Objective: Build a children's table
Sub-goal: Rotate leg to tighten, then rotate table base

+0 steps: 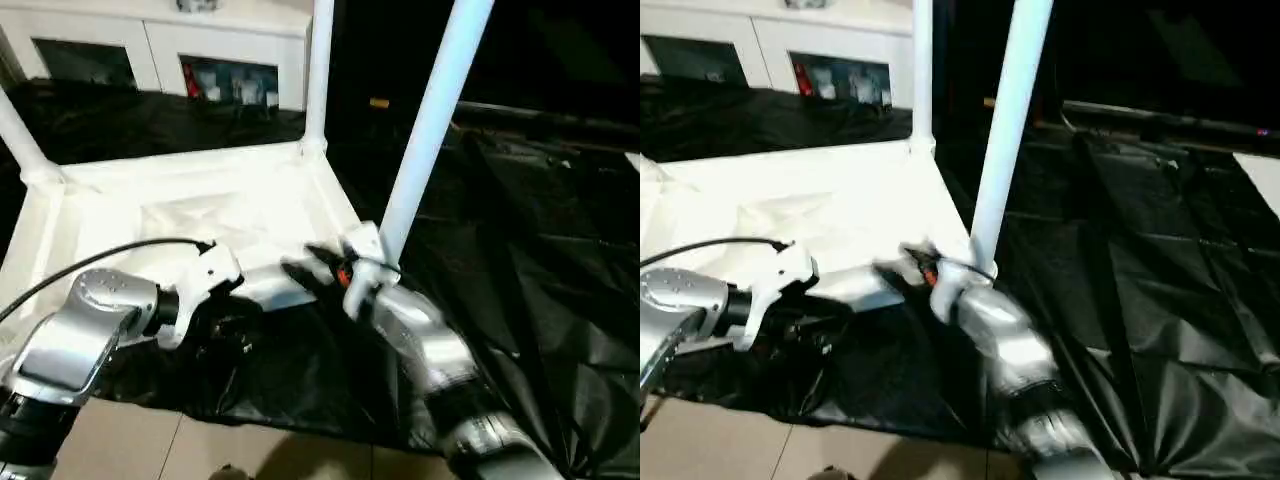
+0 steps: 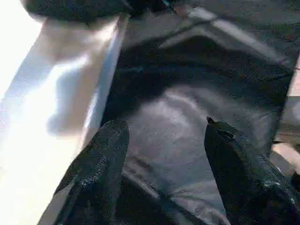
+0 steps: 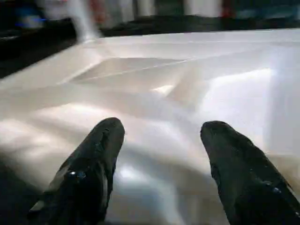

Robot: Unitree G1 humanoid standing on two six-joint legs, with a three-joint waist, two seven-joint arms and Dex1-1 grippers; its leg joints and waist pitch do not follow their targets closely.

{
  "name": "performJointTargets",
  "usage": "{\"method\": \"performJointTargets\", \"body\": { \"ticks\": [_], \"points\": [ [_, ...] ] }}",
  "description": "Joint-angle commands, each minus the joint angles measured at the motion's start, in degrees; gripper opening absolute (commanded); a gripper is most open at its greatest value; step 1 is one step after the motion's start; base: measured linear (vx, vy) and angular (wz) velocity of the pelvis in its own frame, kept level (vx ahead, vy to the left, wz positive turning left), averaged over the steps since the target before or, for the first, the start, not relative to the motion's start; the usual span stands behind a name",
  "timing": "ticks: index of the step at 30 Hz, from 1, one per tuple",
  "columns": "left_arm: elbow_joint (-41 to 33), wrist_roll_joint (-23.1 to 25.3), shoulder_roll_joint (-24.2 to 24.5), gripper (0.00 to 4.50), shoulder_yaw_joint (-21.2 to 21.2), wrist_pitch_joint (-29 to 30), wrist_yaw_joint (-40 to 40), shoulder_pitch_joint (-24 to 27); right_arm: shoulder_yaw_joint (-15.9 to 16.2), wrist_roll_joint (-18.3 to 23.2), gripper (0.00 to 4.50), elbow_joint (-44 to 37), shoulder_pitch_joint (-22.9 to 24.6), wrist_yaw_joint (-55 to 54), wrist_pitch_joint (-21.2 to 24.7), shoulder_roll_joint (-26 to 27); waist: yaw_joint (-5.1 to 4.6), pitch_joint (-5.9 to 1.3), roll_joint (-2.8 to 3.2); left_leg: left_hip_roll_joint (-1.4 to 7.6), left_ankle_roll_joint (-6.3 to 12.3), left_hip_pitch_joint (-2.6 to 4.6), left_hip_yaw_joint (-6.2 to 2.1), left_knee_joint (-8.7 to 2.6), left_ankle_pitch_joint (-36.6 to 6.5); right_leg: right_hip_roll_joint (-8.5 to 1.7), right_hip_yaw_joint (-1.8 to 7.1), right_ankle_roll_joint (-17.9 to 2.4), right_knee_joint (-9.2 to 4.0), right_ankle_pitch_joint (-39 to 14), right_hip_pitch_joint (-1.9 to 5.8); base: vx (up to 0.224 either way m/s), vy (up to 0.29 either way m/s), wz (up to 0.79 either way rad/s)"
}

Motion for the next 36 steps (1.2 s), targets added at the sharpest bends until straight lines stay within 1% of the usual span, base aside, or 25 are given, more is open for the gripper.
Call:
{"method": "performJointTargets", "body": {
  "ticks": [1,2,3,4,6,8,10,11,12,13,15,16,19,23,25,26,27,28,29,30,32,33,34,35,36],
  "points": [
    [-0.67,1.38,0.29,3.29,-0.5,-0.23,2.0,1.17,-4.49,-0.07,3.04,5.54,-2.8,-8.76,-2.31,0.16,-0.18,-3.29,1.7,-0.6,-3.39,0.85,0.67,-4.25,-16.67,-0.8,1.75,-10.3,-3.7,-12.83,2.41,0.0,0.0,0.0],
    [-0.7,1.77,0.36,3.29,-0.55,-0.52,2.47,1.48,-5.43,0.27,3.04,6.79,-3.58,-10.55,-2.84,0.34,-0.33,-3.37,1.76,-0.64,-3.52,0.78,0.69,-4.19,-16.17,-0.66,1.75,-10.3,-3.5,-10.98,2.46,0.0,0.0,0.0],
    [-0.89,2.04,0.39,3.38,-0.56,-0.65,3.07,1.84,-6.27,0.27,3.04,8.24,-4.42,-13.02,-3.57,0.39,-0.29,-3.41,1.72,-0.67,-3.5,0.73,0.67,-4.16,-15.86,-0.6,1.68,-10.29,-3.4,-10.11,2.56,0.0,0.0,0.0],
    [-1.06,2.16,0.35,3.54,-0.5,-0.66,3.57,2.08,-6.75,0.12,3.04,9.35,-5.05,-14.8,-4.25,0.35,-0.2,-3.61,1.75,-0.76,-3.24,0.86,0.74,-3.91,-14.69,-0.44,1.61,-10.49,-3.14,-7.33,2.59,0.0,0.0,0.0],
    [-1.36,1.98,0.3,3.67,-0.39,-0.53,4.23,2.3,-7.36,0.07,3.04,10.73,-5.74,-16.28,-5.12,0.42,-0.25,-3.64,1.75,-0.82,-3.16,0.68,0.77,-3.83,-13.62,-0.4,1.61,-10.85,-2.89,-5.47,2.69,0.0,0.0,0.0],
    [-3.04,0.93,0.07,3.8,-0.31,0.6,4.85,3.3,-9.81,0.92,3.04,14.99,-7.62,-21.87,-6.81,0.02,-0.02,-3.76,1.61,-0.89,-2.87,0.66,0.85,-3.67,-12.36,-0.4,1.53,-11.16,-2.68,-3.51,2.86,0.0,0.0,0.0],
    [-4.05,0.41,-0.03,4.0,-0.4,1.19,5.27,4.01,-10.92,0.82,3.04,18.14,-8.97,-25.25,-8.63,-0.44,-0.05,-3.75,1.68,-0.89,-2.95,0.7,0.91,-3.61,-12.76,-0.46,1.53,-11.26,-2.59,-3.8,2.76,0.0,0.0,0.0],
    [-4.29,0.6,-0.19,4.0,-0.57,1.08,6.02,4.71,-12.04,0.52,3.04,21.0,-10.29,-28.01,-10.49,-1.07,0.14,-3.74,1.82,-0.9,-2.97,0.83,0.98,-3.55,-13.51,-0.42,1.55,-10.99,-2.69,-4.53,2.68,0.0,0.0,0.0],
    [-4.29,0.6,-0.19,4.07,-0.57,1.08,6.02,4.71,-12.04,0.52,3.04,21.0,-10.29,-28.01,-10.49,-1.07,0.18,-3.69,1.81,-0.92,-3.06,0.83,0.98,-3.58,-13.8,-0.42,1.54,-10.91,-2.72,-4.97,2.66,0.0,0.0,0.0],
    [-3.45,1.52,-0.47,4.23,-0.83,-0.12,7.33,5.32,-13.74,0.67,3.04,23.32,-11.67,-30.26,-11.88,-2.45,0.34,-3.65,1.88,-0.92,-3.01,0.89,1.02,-3.55,-15.01,-0.34,1.54,-10.4,-2.81,-5.98,2.57,0.0,0.0,0.0],
    [-3.18,1.69,-0.57,4.29,-0.88,-0.5,7.7,5.39,-14.19,0.87,3.04,23.8,-12.02,-30.76,-12.11,-3.02,0.33,-3.54,1.81,-0.9,-3.03,0.85,0.99,-3.64,-16.28,-0.33,1.51,-10.09,-2.98,-7.35,2.57,0.0,0.0,0.0],
    [-2.83,1.95,-0.7,4.44,-0.93,-0.96,8.17,5.38,-14.53,0.99,3.04,24.24,-12.34,-31.17,-12.33,-3.59,0.41,-3.58,1.75,-0.91,-2.93,0.95,0.99,-3.58,-16.88,-0.36,1.52,-9.9,-3.04,-8.07,2.52,0.0,0.0,0.0],
    [-0.48,4.09,-1.53,4.44,-1.11,-3.74,10.93,4.24,-15.3,1.01,3.04,25.34,-13.39,-31.71,-12.93,-6.23,0.67,-3.52,1.61,-0.89,-2.58,1.08,1.11,-3.46,-18.06,-0.3,1.62,-9.31,-3.33,-10.06,2.28,0.0,0.0,0.0],
    [2.55,6.0,-3.25,4.44,-1.56,-6.82,14.8,1.97,-16.82,1.15,3.04,27.92,-15.44,-32.88,-14.53,-9.88,0.94,-3.56,1.48,-0.98,-2.62,0.78,1.09,-3.34,-17.28,-0.34,1.59,-8.7,-3.34,-11.04,2.4,0.0,0.0,0.0],
    [4.37,6.76,-4.71,4.44,-1.62,-8.44,17.1,0.48,-17.6,1.1,3.04,28.86,-16.15,-33.25,-15.18,-11.99,1.19,-3.59,1.59,-0.98,-2.68,0.87,1.14,-3.16,-17.72,-0.32,1.62,-8.57,-3.42,-11.58,2.26,0.0,0.0,0.0],
    [6.06,7.56,-5.85,4.44,-1.67,-10.56,19.35,-0.71,-18.27,1.14,3.04,29.56,-16.57,-33.32,-15.55,-13.7,1.27,-3.54,1.43,-1.15,-2.5,0.62,1.08,-3.13,-17.66,-0.24,1.57,-8.34,-3.46,-12.27,2.41,0.0,0.0,0.0],
    [6.86,7.87,-6.49,4.44,-1.48,-11.42,20.66,-1.21,-18.38,1.02,3.04,29.8,-16.67,-33.35,-15.63,-14.49,1.39,-3.59,1.67,-1.13,-2.57,0.58,1.05,-3.09,-17.78,-0.31,1.6,-8.16,-3.41,-12.4,2.44,0.0,0.0,0.0],
    [7.57,8.08,-7.07,4.44,-1.29,-12.18,21.73,-1.64,-18.45,0.88,3.04,29.95,-16.71,-33.38,-15.68,-15.21,1.42,-3.64,1.44,-1.19,-2.48,0.48,1.06,-3.02,-17.47,-0.3,1.54,-7.87,-3.46,-12.5,2.5,0.0,0.0,0.0],
    [7.69,8.1,-7.15,4.44,-1.26,-12.31,21.87,-1.7,-18.47,0.84,3.04,30.0,-16.73,-33.38,-15.7,-15.3,1.47,-3.73,1.27,-1.24,-2.38,0.38,1.07,-2.93,-16.87,-0.27,1.52,-7.82,-3.37,-12.09,2.63,0.0,0.0,0.0],
    [8.41,8.11,-8.1,4.44,-0.91,-14.08,23.04,-1.91,-18.8,0.6,3.04,30.41,-16.82,-33.49,-15.83,-16.73,1.46,-3.79,1.52,-1.26,-2.36,0.12,0.95,-2.92,-15.98,-0.36,1.48,-7.85,-3.19,-11.53,2.78,0.0,0.0,0.0],
    [8.41,8.11,-8.1,4.44,-0.91,-14.08,23.04,-1.91,-18.8,0.6,3.04,30.41,-16.82,-33.49,-15.83,-16.73,1.41,-3.87,1.22,-1.26,-2.27,0.05,1.0,-2.82,-15.18,-0.33,1.43,-7.96,-3.2,-10.58,2.86,0.0,0.0,0.0],
    [7.64,6.82,-9.7,4.44,-0.06,-16.29,23.48,-0.95,-19.43,0.7,3.04,31.03,-16.85,-33.45,-16.07,-18.97,1.32,-3.97,1.26,-1.33,-2.14,-0.01,1.0,-2.69,-14.26,-0.25,1.4,-8.36,-3.02,-9.21,2.9,0.0,0.0,0.0],
    [5.98,4.52,-11.28,4.44,1.48,-17.91,23.13,1.03,-20.03,0.89,3.04,31.49,-16.84,-32.6,-16.35,-20.2,1.32,-4.1,1.86,-1.26,-2.03,0.08,1.03,-2.44,-13.34,-0.13,1.43,-9.51,-2.73,-6.22,2.84,0.0,0.0,0.0],
    [5.98,4.52,-11.28,4.44,1.48,-17.91,23.13,1.03,-20.03,0.89,3.04,31.49,-16.84,-32.6,-16.35,-20.2,1.34,-4.21,1.65,-1.27,-1.77,-0.04,1.06,-2.3,-12.78,-0.14,1.44,-9.97,-2.57,-4.67,2.97,0.0,0.0,0.0],
    [4.31,1.91,-12.61,4.44,3.43,-19.02,22.68,3.43,-20.01,0.83,3.04,31.39,-16.59,-30.96,-16.5,-20.54,1.28,-4.2,1.71,-1.3,-1.57,-0.31,1.01,-2.27,-12.13,-0.04,1.4,-10.3,-2.35,-3.45,3.11,0.0,0.0,0.0]
  ]
}}
